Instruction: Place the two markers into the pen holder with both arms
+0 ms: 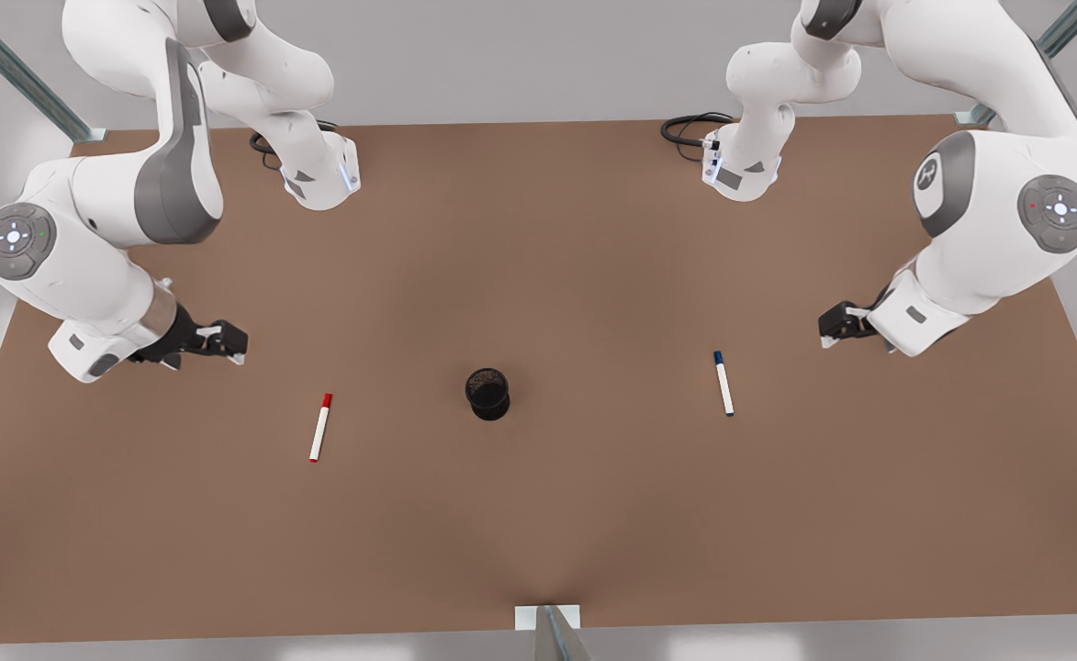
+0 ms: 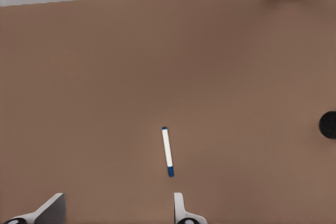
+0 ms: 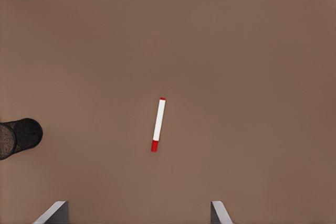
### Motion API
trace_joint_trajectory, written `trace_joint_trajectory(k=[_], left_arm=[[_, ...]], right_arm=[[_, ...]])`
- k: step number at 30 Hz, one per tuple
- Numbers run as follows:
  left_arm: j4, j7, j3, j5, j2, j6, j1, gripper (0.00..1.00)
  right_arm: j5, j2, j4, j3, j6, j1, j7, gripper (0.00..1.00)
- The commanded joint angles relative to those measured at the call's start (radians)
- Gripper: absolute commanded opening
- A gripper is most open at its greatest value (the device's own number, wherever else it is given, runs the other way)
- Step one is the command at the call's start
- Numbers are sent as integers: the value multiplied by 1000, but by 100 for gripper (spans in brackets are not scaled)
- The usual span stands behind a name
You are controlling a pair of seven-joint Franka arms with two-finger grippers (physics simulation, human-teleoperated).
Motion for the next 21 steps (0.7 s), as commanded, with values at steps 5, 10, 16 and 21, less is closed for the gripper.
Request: trace_joint_trajectory(k=[5,10,16,21], left_arm=[[0,-292,-13,0,136,151,-61,100],[-240,-519,-13,-5,222,510,-94,100],[-522,-564,2,-15,216,822,-74,100],[-577,-552,9,-9,266,892,-60,100]], right_arm=[[-5,1,-4,8,42,4,37,100],[-22,32,-11,55,87,13,74,100],[-24,224,-9,72,265,21,179,100],[-16,325,-138,77,479,13,242,100]])
